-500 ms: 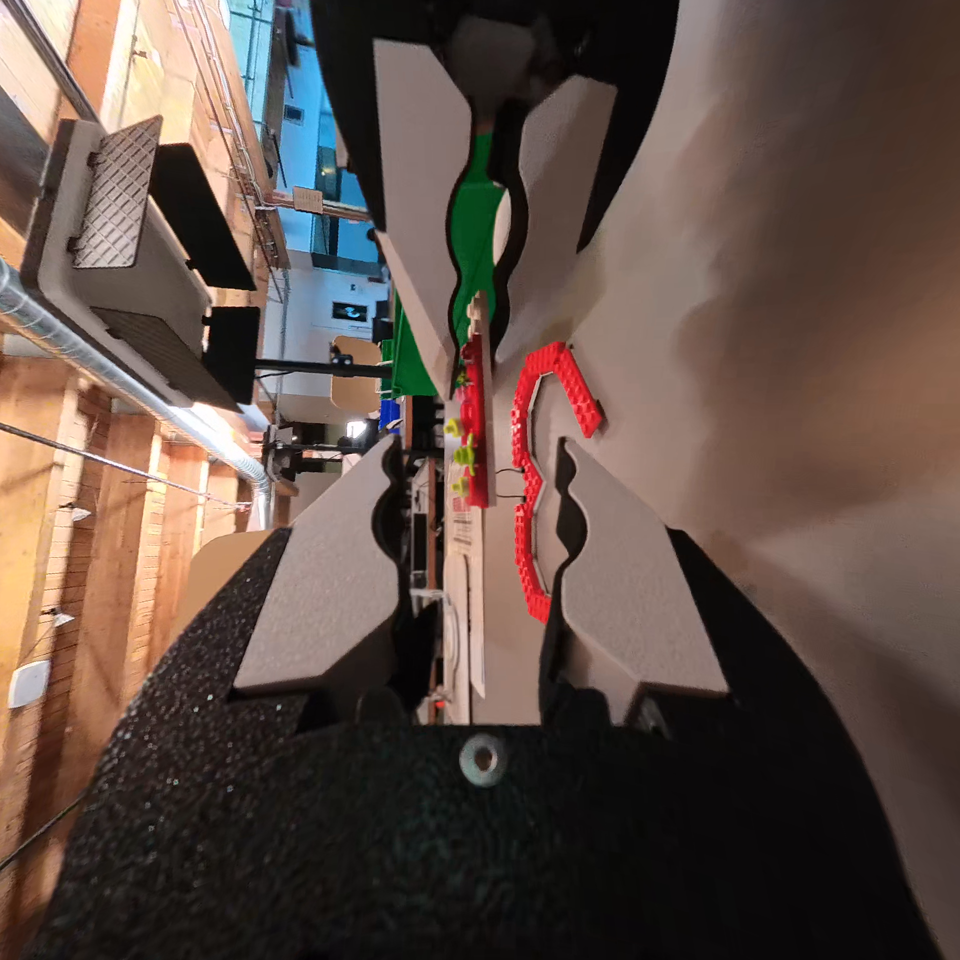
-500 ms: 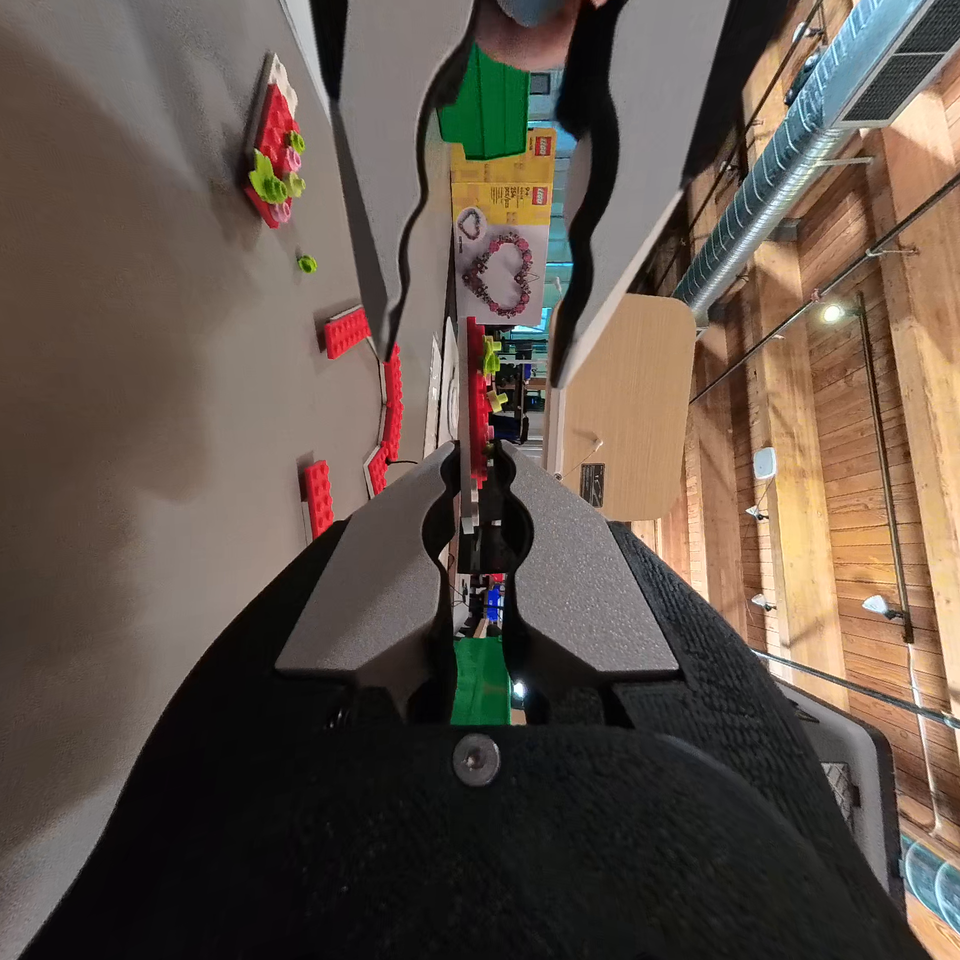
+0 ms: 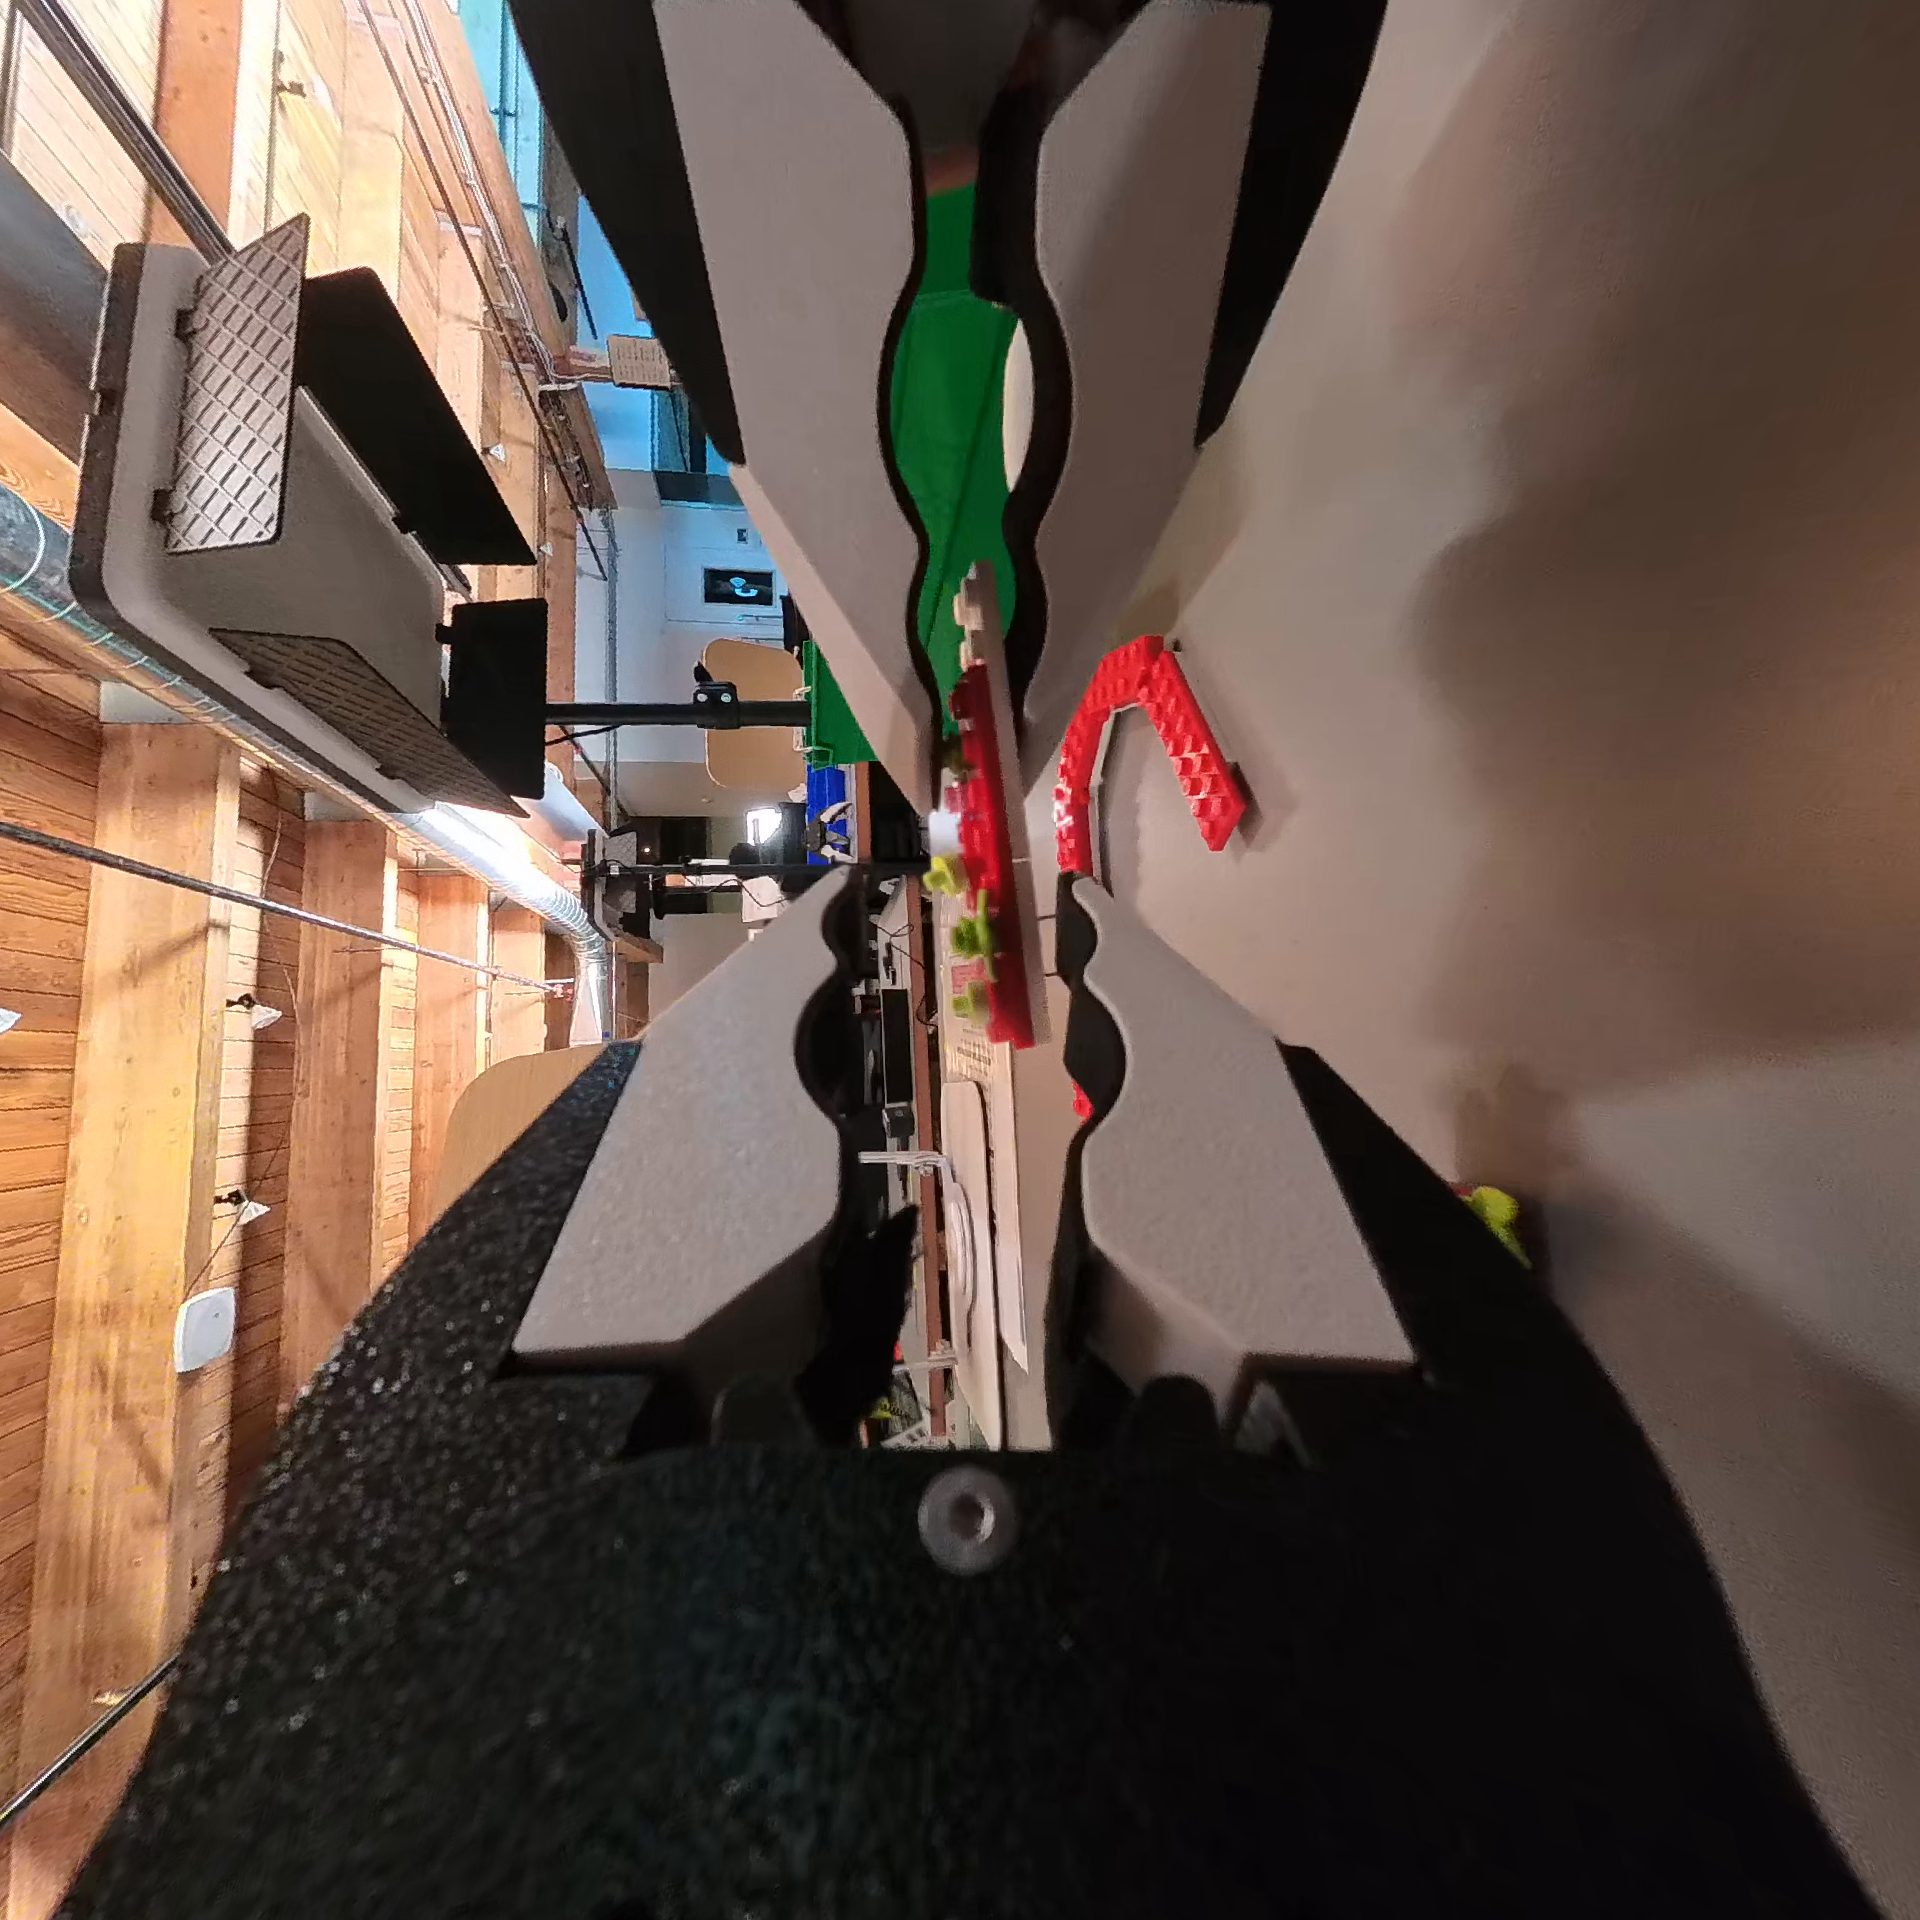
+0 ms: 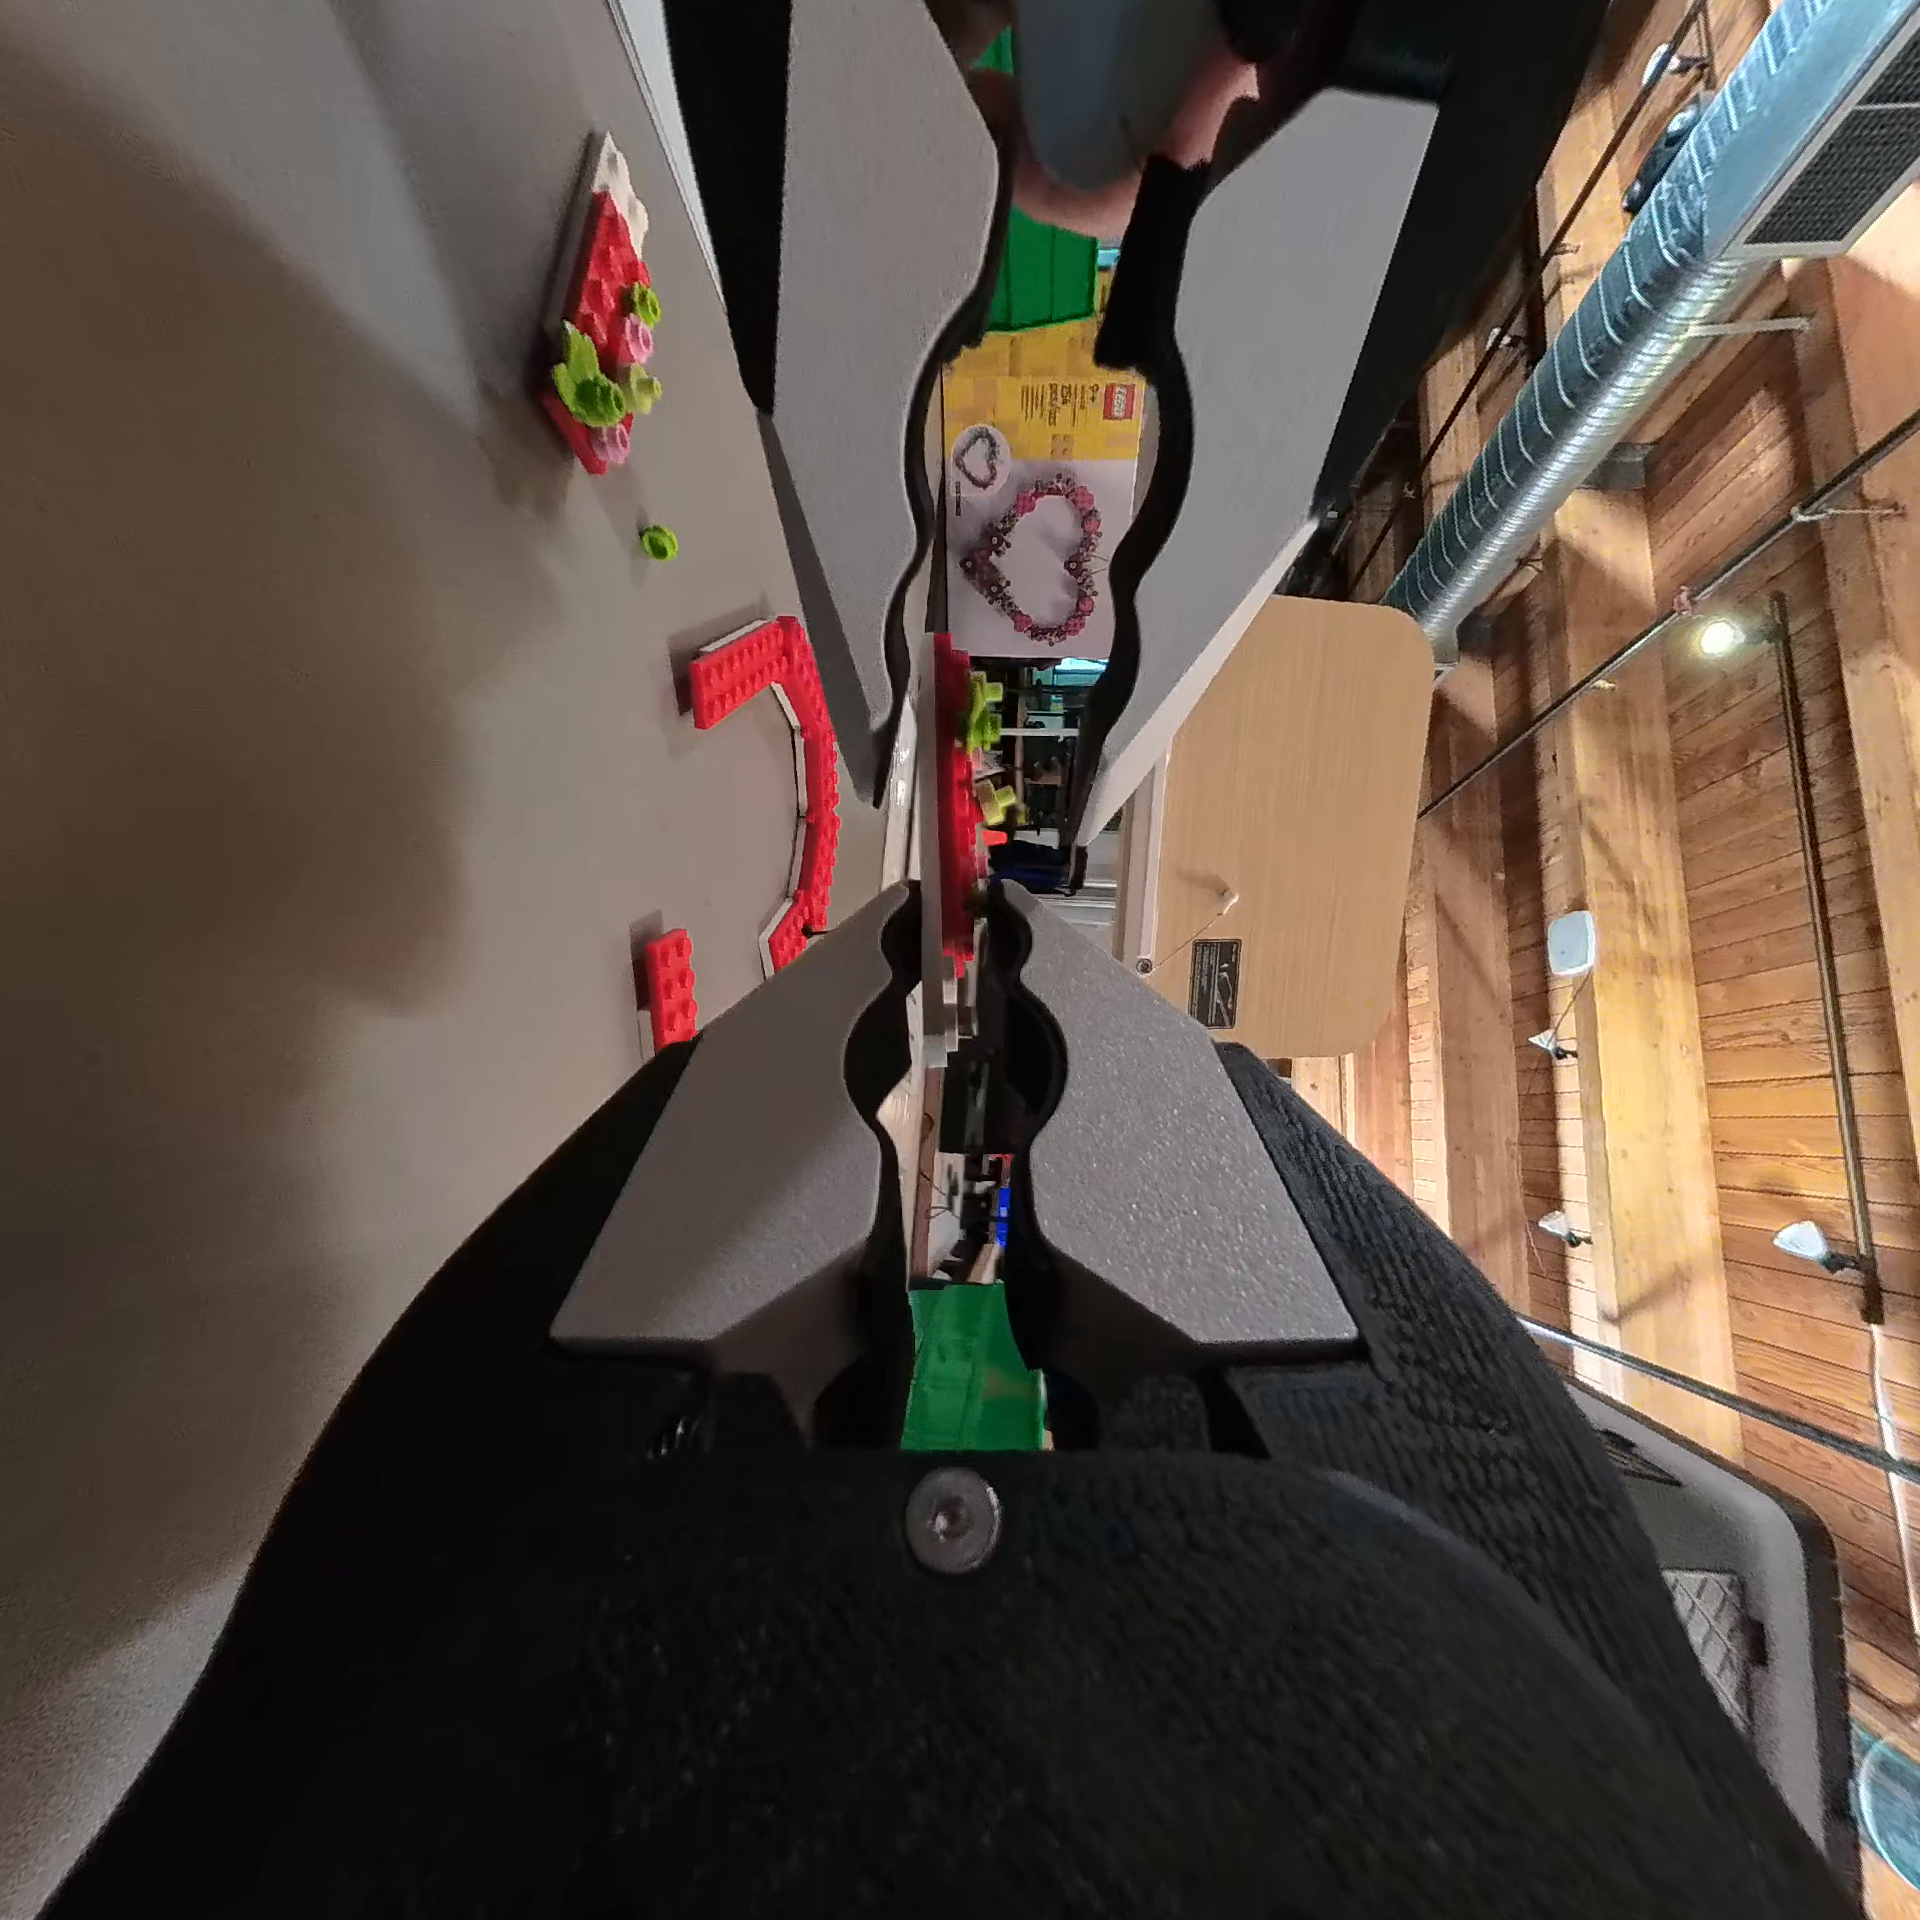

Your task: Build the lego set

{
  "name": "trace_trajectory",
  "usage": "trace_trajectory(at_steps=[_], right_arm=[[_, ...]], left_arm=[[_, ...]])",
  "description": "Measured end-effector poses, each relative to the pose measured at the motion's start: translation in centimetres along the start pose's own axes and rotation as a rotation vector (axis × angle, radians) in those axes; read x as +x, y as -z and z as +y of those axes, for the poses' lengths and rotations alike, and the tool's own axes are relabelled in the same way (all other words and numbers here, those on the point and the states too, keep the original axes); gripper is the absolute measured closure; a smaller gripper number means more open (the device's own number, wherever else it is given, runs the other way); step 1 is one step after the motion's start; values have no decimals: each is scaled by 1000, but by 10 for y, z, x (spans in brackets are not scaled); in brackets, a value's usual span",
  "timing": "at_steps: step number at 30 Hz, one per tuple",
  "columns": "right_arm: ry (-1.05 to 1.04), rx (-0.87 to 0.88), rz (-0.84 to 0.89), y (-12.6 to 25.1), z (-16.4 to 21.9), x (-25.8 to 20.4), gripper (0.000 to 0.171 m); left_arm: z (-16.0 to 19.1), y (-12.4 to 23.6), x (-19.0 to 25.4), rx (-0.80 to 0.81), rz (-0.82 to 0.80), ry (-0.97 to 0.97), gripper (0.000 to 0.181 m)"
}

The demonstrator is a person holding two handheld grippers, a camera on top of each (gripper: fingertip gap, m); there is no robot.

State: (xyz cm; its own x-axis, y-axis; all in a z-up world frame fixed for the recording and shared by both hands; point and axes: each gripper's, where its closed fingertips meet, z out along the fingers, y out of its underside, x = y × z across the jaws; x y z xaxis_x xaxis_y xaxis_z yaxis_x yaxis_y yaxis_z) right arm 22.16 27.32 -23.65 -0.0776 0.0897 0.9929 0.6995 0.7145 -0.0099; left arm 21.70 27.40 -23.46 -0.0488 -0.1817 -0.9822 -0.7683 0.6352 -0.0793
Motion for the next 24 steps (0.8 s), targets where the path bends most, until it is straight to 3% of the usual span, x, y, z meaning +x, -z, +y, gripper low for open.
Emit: trace_trajectory(at_steps=[16,24], right_arm=[[-6,5,-6,0,0,-1,162],[16,11,-30,-1,-2,-6,162]], left_arm=[[-2,-1,4,2,11,-15,163],[-2,0,10,15,53,-41,162]])
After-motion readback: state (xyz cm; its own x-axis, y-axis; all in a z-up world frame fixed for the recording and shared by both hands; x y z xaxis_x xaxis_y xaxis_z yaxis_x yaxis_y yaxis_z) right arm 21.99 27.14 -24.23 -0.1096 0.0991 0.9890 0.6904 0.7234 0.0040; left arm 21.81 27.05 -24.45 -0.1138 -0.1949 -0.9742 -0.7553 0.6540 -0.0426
